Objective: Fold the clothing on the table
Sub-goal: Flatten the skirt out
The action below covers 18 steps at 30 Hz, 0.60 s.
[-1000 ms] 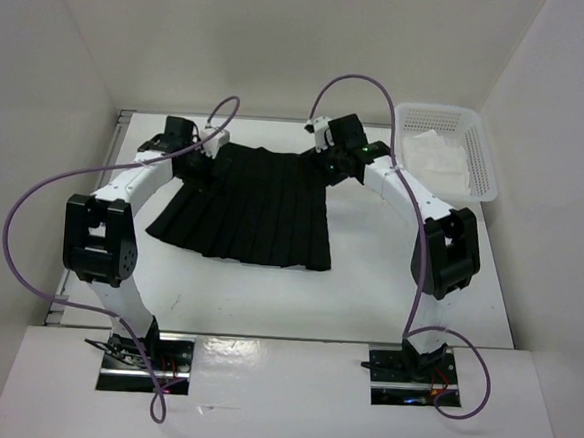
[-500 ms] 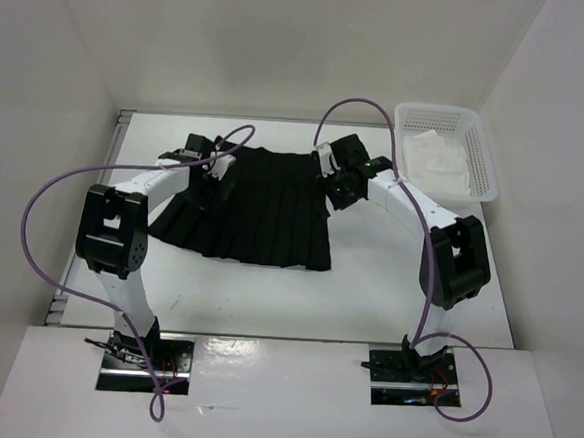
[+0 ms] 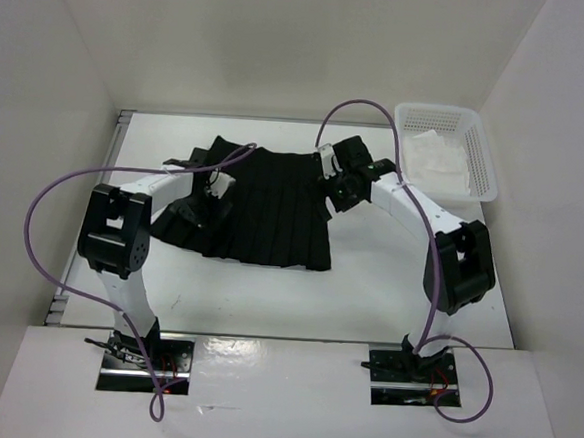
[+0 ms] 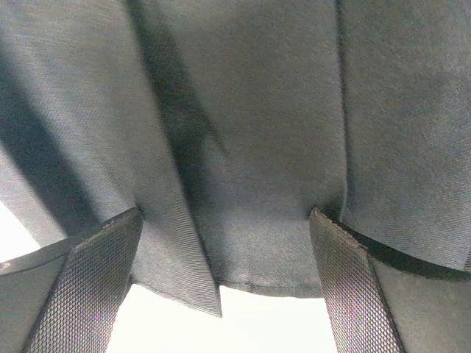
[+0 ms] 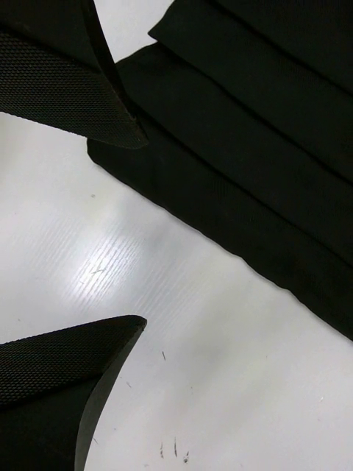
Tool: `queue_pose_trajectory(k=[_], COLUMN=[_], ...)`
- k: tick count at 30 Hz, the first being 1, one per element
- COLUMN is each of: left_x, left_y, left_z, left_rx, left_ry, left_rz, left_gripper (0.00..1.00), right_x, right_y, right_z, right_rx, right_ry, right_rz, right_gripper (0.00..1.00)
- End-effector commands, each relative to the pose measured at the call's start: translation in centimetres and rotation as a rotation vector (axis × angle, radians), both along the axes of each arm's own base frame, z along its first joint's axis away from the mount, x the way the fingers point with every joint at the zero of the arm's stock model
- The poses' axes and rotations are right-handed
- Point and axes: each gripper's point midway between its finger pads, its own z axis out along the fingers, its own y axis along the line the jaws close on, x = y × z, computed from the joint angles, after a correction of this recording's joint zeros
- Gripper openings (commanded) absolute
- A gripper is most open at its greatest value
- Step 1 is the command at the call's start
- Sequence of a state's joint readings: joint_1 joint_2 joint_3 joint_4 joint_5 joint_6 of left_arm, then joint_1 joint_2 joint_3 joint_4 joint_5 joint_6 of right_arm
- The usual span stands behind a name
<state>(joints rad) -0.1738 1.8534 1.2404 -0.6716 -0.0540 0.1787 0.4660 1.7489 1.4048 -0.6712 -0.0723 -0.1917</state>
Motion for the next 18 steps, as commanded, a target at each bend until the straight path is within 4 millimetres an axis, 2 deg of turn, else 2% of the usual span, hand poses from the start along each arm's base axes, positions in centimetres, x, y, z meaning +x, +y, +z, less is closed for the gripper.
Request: queue_pose_trajectory(k=[1, 6, 12, 18], left_x=[-2.0, -4.0, -5.3, -7.0], left_y=[-0.3, -2.3, -5.6, -8.2], left_z=[-1.0, -2.6, -2.4, -1.7], left_rx=[-0.005, -0.076, -0.204, -0.307], left_ry=[0.096, 0.212, 0.296, 0.368], left_rz=[0.001, -0.022, -0.064, -0.095], left_gripper=[1.00, 1.00, 1.00, 1.00], right_x=[-0.1, -0.5, -0.9, -1.4], right_y=[0.3, 0.3, 0.0, -0.2], right_z=[3.3, 4.3, 5.4, 5.2], right_rx=[0.059, 0.080, 0.093, 0.094], right_ry=[-0.073, -0.095, -0.134, -0.135], right_rz=[0.006, 0.012, 0.020, 0.020], right_gripper=[0.98, 0.98, 0.98, 0.98])
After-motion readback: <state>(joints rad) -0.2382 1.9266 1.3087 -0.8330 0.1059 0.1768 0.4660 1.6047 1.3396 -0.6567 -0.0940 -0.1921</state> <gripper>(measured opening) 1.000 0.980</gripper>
